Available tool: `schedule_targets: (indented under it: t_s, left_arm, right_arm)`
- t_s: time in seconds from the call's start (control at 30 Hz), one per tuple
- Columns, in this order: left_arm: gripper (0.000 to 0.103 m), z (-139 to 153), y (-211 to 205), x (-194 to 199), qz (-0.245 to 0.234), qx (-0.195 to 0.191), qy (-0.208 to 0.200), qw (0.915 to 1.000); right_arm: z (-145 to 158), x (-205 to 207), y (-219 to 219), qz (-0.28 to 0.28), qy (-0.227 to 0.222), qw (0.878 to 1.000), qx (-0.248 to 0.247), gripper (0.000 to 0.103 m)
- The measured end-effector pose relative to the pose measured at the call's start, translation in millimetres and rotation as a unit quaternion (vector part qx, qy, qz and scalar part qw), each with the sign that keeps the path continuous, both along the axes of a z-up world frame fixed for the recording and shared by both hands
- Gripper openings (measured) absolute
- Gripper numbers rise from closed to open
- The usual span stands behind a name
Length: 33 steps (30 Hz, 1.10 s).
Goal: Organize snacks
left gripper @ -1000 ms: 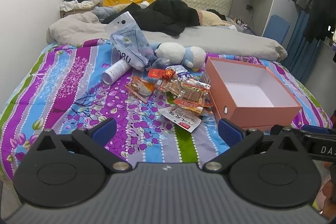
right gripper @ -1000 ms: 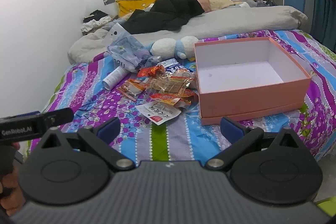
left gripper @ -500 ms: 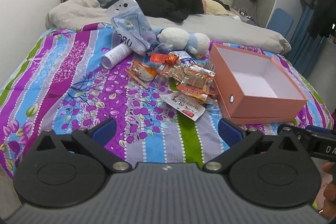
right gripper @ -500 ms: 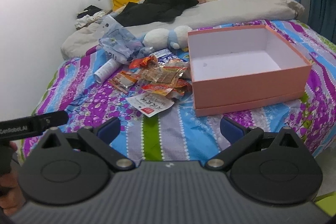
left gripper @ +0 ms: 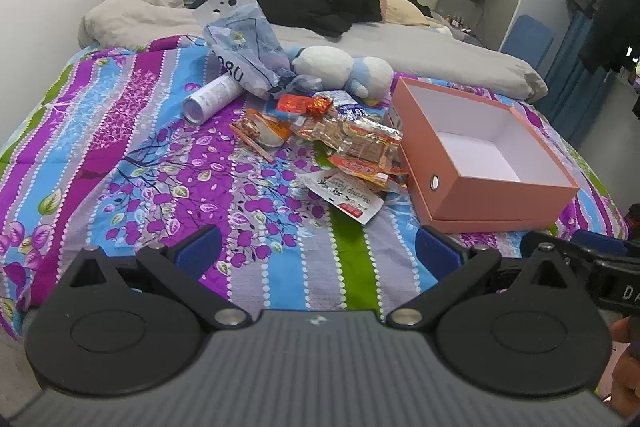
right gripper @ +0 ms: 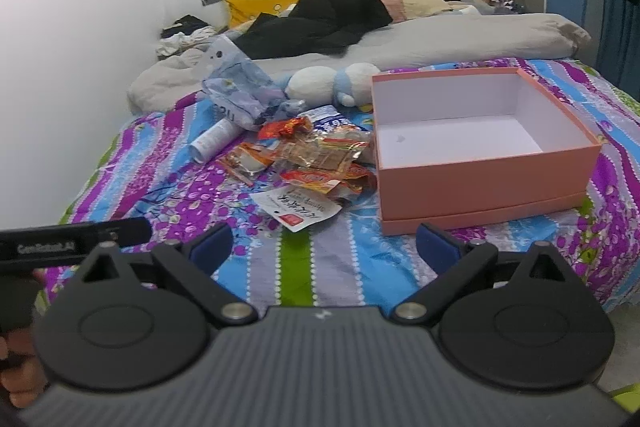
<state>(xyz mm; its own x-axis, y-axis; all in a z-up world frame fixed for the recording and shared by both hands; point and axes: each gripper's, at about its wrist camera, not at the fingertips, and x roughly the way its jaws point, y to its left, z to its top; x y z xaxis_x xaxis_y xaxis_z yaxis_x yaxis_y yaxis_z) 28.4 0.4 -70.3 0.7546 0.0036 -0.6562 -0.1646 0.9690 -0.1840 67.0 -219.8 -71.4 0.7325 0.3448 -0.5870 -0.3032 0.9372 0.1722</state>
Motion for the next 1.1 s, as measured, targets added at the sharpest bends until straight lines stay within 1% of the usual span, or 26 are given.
schedule_targets:
  t_s: [0.1,0.3,0.37,0.43,0.6,0.7,0.8,0.97,1.1]
  left_arm:
    - [0.103,-5,-1,6,-0.007,-0.001,0.009,0.9999]
    - [0.103,-16,1,23,-0.017,-0.005,0.022,0.9996]
    - [0.103,-18,3,30,-0.017,-0.006,0.023,0.9996]
    - [0.103,-22,6,39,-0.018,-0.011,0.029,0.9994]
    - [0.103,-28,15,58,-0.016,-0.016,0.031,0.9993]
    - [0.103,-35,22,70,-0.017,-0.020,0.037,0.9990]
    - [0.103,-43,28,81,-0.018,-0.028,0.046,0.9984]
    - [0.103,-63,38,102,-0.025,-0.033,0.054,0.9977]
    - [0.103,-79,50,119,-0.020,-0.053,0.053,0.9970]
  right_arm:
    - [-2,1,1,0.005,-0.003,1.000,0.002,0.096]
    - [-9,10,0,0.000,-0.008,1.000,0.010,0.097]
    - [-11,14,1,-0.007,-0.017,1.000,0.012,0.097]
    - [-12,17,4,-0.001,-0.032,0.999,0.011,0.097]
    - [-15,32,11,0.013,-0.037,0.999,0.011,0.097]
    - [-21,41,14,0.019,-0.033,0.999,0.007,0.097]
    - [-29,53,16,0.019,-0.023,0.999,0.015,0.097]
    - [-42,71,24,0.019,-0.018,1.000,0.010,0.096]
    - [-50,86,33,0.027,-0.021,0.999,-0.003,0.096]
